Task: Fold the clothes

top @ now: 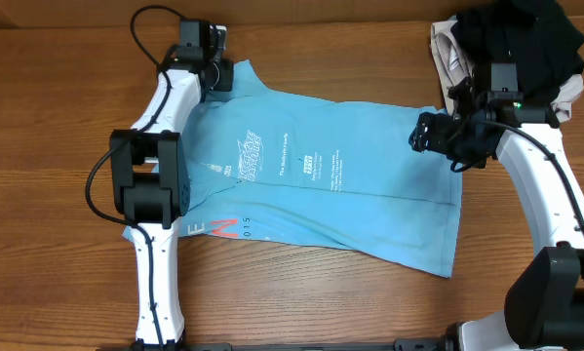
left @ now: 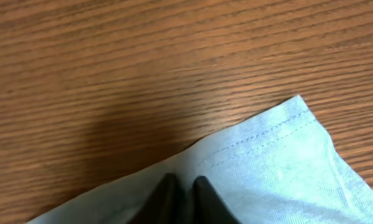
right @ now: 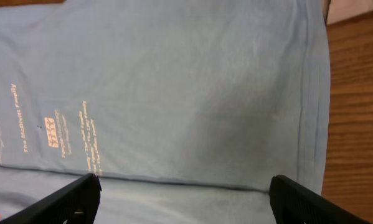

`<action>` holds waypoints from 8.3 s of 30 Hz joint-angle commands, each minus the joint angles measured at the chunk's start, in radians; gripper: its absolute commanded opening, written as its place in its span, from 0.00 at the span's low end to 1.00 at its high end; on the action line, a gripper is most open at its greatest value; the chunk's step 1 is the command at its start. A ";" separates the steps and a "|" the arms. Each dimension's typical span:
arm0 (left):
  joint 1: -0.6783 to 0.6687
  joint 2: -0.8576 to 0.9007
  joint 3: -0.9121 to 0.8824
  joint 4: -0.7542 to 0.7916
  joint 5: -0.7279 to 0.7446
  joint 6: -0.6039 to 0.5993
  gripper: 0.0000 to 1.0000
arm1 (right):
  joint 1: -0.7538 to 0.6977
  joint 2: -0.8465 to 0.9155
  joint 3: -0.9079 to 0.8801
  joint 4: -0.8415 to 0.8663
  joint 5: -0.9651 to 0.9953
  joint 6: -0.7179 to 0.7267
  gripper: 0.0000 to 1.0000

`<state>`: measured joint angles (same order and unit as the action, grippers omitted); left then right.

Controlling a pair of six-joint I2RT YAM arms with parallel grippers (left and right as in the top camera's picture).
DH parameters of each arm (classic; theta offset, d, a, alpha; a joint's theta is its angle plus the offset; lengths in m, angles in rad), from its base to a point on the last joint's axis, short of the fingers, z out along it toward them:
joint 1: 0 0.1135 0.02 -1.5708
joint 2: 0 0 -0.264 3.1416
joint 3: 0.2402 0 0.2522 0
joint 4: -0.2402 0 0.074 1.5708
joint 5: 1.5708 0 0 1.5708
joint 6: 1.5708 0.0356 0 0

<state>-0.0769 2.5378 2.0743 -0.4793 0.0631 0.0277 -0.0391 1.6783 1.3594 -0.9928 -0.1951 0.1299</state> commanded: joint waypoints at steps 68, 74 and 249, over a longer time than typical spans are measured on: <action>0.043 -0.037 0.508 -0.776 -0.148 0.002 0.04 | 0.088 0.558 0.029 1.059 0.223 -0.026 0.54; 0.043 -0.037 0.508 -0.777 -0.148 0.002 0.04 | 0.106 0.619 0.029 1.062 0.349 -0.026 0.39; 0.058 -0.318 -0.218 -1.065 -0.122 -0.010 0.95 | -0.057 0.130 -0.116 -0.159 0.063 0.002 0.82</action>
<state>-0.0257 2.2532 1.8565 -1.5684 -0.0456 0.0402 -0.0914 1.8267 1.2911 -1.1763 -0.1337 0.1028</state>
